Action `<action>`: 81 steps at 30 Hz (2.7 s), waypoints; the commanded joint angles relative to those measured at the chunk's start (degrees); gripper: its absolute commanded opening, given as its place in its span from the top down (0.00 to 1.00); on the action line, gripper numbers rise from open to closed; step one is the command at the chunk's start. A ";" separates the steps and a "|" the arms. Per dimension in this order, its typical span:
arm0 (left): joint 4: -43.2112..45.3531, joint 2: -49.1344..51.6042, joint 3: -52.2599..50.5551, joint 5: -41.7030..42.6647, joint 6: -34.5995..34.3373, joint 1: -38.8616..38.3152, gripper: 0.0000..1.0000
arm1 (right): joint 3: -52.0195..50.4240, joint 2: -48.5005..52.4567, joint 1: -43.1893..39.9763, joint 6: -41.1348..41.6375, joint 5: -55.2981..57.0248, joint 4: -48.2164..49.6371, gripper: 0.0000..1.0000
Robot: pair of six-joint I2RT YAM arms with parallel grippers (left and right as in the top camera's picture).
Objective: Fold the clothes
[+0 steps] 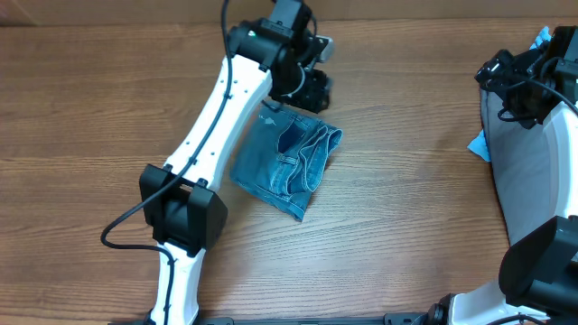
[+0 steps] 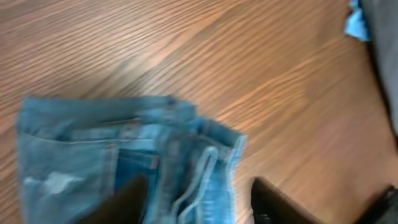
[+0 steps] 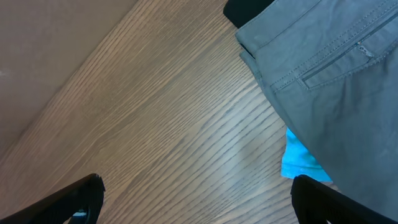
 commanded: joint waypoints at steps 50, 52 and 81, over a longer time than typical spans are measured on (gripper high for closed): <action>-12.83 4.39 -21.55 12.46 7.58 -1.84 0.76 | 0.96 0.11 -0.04 0.28 0.35 0.26 0.00; -9.31 4.39 -26.05 15.69 10.29 -1.84 0.73 | 0.96 0.11 -0.04 0.28 0.35 0.26 0.00; -9.16 3.48 -5.60 2.45 13.27 11.74 0.00 | 0.96 0.11 -0.04 0.28 0.35 0.26 0.00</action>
